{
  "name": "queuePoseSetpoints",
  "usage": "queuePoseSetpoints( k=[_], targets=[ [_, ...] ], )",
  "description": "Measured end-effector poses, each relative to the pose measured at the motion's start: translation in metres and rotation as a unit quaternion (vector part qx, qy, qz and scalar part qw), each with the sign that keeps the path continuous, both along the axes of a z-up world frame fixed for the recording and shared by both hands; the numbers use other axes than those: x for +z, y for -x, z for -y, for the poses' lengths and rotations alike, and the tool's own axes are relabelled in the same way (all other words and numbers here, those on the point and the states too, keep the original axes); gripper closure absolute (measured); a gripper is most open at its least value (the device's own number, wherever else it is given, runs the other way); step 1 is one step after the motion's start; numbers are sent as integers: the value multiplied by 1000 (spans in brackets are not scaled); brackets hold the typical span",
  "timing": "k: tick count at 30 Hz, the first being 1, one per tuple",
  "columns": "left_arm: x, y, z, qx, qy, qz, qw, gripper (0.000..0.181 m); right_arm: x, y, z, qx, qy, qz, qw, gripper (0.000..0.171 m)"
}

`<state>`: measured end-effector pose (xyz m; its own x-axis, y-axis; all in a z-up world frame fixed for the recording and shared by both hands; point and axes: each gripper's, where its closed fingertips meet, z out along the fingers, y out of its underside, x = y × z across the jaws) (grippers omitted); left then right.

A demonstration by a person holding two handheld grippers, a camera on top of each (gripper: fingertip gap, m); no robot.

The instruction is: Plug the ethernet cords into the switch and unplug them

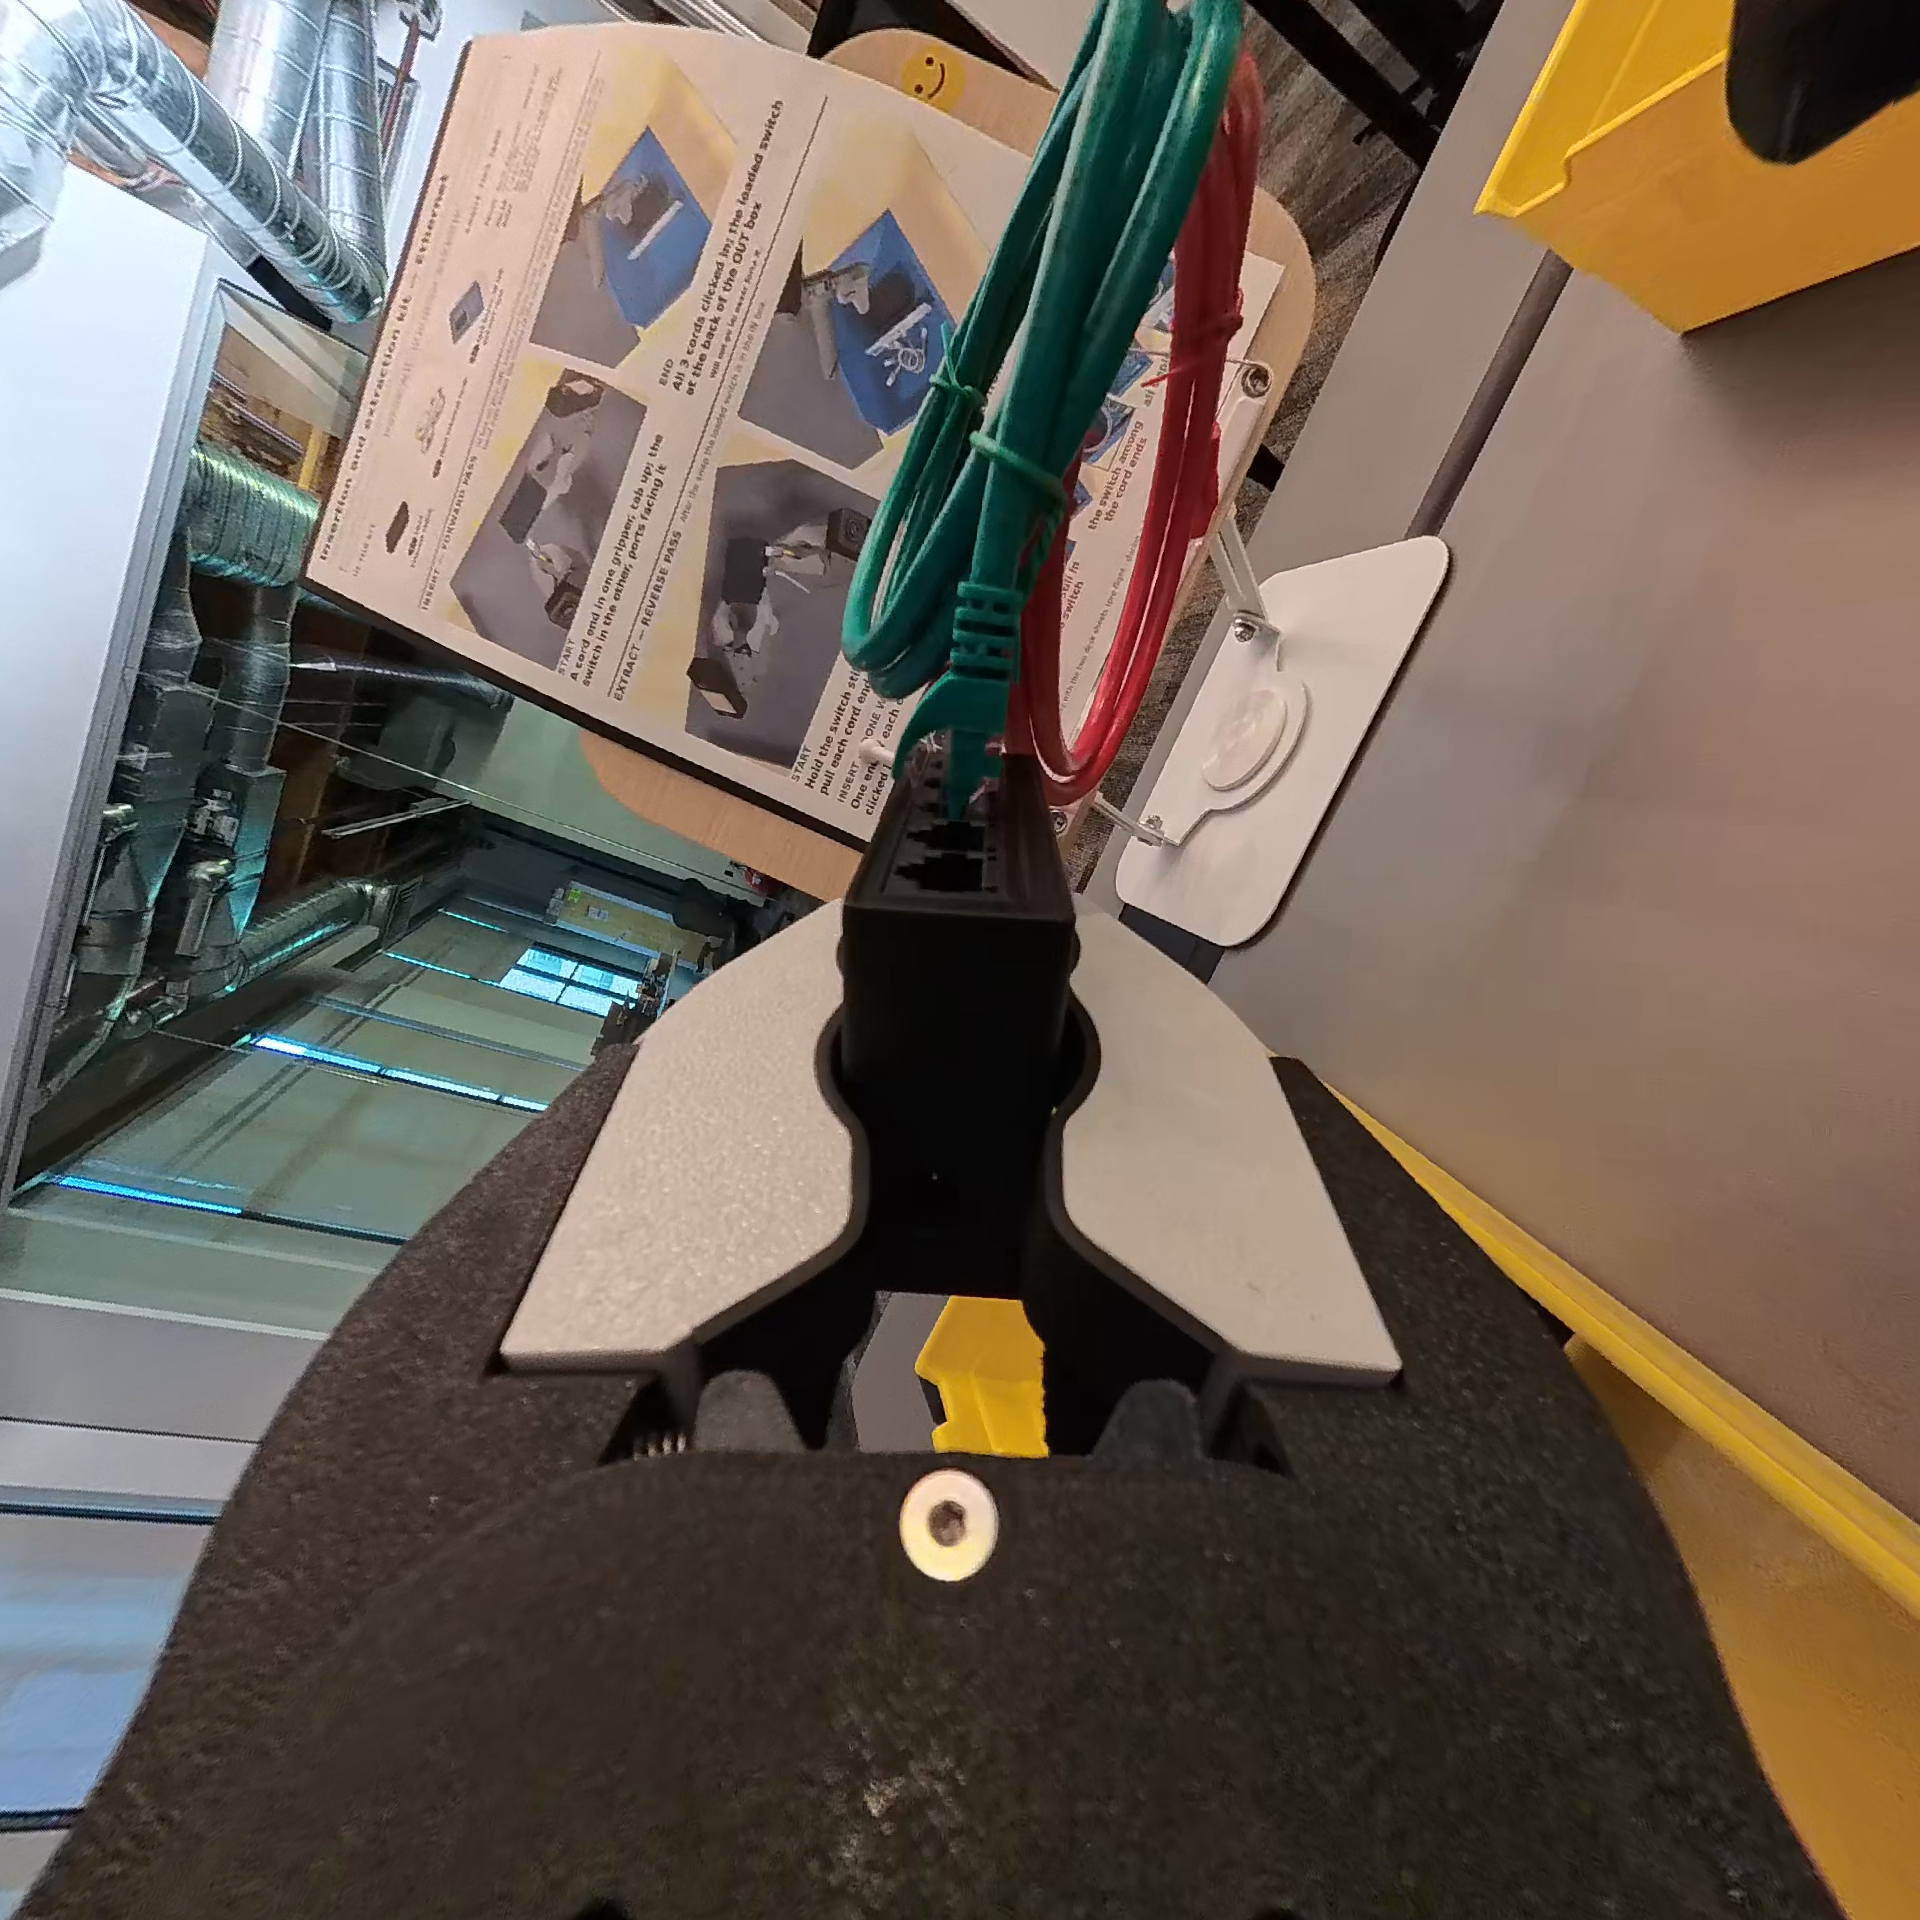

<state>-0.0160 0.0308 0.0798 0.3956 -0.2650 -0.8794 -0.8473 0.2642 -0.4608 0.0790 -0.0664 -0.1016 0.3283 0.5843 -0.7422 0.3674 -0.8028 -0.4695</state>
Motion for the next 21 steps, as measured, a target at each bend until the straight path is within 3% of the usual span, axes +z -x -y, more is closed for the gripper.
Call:
queuePoseSetpoints(
  k=[4,7,9,11,15,21],
  targets=[
    [0,-1,1,-1,-1,-1,1000,151,-10,-9,-18,-25,-103,60,993,142],
    [0,0,0,1,-1,0,1000,151,3,-15,-27,-62,-216,86,971,141],
    [1,2,0,2,-1,1,1000,151,25,-8,-15,-72,-307,72,946,142],
    [2,3,-1,4,-2,2,1000,151,24,10,14,-29,-358,64,931,143],
    [2,2,0,3,-3,1,1000,151,-41,36,52,65,-288,160,942,126],
    [1,0,1,3,-4,-5,1000,151,-35,57,47,39,-272,148,950,134]
  ],
)
